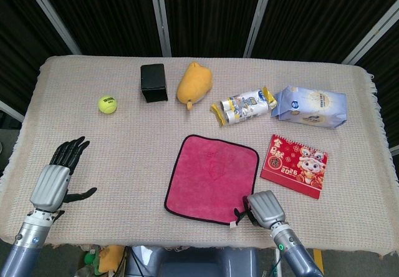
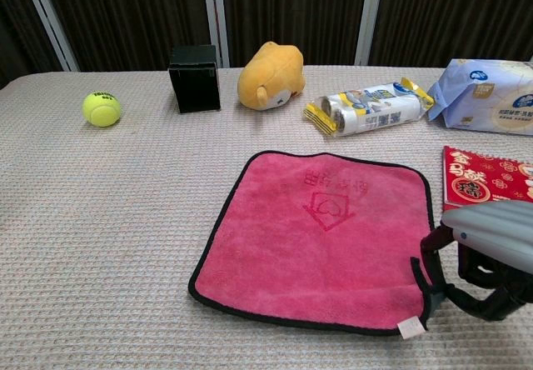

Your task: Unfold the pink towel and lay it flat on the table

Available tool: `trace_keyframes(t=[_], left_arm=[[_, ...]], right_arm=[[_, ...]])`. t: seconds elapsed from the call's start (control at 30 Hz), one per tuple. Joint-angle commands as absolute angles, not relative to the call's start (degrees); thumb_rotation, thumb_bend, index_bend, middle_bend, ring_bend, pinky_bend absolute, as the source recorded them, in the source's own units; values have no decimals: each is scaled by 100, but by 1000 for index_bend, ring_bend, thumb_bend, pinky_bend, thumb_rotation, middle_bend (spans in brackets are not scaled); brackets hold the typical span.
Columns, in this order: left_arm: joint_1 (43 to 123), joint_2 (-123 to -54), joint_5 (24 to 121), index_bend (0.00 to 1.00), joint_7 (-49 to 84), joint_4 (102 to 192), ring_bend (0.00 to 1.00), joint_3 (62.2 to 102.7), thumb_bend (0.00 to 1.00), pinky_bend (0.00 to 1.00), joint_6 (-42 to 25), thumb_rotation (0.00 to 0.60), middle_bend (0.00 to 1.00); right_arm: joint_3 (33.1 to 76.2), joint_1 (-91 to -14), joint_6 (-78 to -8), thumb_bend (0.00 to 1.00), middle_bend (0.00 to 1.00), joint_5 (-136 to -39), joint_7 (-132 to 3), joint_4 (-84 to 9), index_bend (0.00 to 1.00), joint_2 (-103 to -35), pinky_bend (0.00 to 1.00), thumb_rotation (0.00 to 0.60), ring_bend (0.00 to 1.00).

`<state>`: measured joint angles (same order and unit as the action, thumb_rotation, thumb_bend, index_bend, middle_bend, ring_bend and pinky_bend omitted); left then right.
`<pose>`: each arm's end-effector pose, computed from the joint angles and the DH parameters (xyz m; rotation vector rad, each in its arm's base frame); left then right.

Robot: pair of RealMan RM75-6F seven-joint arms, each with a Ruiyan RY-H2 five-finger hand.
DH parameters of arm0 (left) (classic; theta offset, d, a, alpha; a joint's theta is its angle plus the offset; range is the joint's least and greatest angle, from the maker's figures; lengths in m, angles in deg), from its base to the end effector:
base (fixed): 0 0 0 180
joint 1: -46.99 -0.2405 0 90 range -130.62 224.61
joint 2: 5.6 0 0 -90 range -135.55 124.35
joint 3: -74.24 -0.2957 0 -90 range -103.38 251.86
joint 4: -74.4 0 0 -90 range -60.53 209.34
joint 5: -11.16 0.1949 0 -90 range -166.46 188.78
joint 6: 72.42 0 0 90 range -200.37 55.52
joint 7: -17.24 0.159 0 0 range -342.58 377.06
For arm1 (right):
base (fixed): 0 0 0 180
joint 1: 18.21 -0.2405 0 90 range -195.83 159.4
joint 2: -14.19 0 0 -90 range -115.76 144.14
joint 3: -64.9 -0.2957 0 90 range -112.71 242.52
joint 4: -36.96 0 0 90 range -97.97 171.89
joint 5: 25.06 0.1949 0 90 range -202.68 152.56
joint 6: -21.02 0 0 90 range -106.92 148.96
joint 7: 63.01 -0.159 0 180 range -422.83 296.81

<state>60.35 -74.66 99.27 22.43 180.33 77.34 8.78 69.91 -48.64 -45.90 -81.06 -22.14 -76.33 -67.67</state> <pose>-0.2504 0.2324 0.1365 -1.5077 -1.0175 -1.1810 -0.2144 -0.2388 0.0032 1.9492 -1.1270 0.5990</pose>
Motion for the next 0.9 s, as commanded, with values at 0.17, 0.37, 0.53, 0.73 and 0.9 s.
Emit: trace_keyframes(t=[0.17, 0.37, 0.53, 0.73, 0.9], left_arm=[[6028, -7454, 9936, 0, 2240, 18043, 0, 7731, 49, 0, 883, 600, 0], [6026, -7440, 9940, 0, 2224, 18048, 0, 7733, 49, 0, 883, 600, 0], [6031, -7445, 9923, 0, 2227, 18037, 0, 7737, 48, 0, 865, 600, 0], [6033, -7450, 9910, 0, 2228, 18038, 0, 7744, 49, 0, 857, 600, 0], [6036, -7452, 9902, 0, 2234, 18029, 0, 7740, 49, 0, 840, 600, 0]], right_arm=[[7082, -4866, -4565, 508, 981, -7987, -2040, -7708, 457, -6713, 795, 600, 1000], [7077, -4924, -4527, 505, 981, -7732, -1860, -7682, 88, -6722, 795, 600, 992], [7075, -4962, -4536, 440, 981, -7597, -1750, -7694, 0, -6718, 795, 600, 972], [7095, -5011, -4531, 377, 971, -7425, -1612, -7706, 0, -6721, 795, 600, 958], [7051, -5021, -4637, 372, 942, -7509, -1595, -7617, 0, -6727, 764, 600, 929]])
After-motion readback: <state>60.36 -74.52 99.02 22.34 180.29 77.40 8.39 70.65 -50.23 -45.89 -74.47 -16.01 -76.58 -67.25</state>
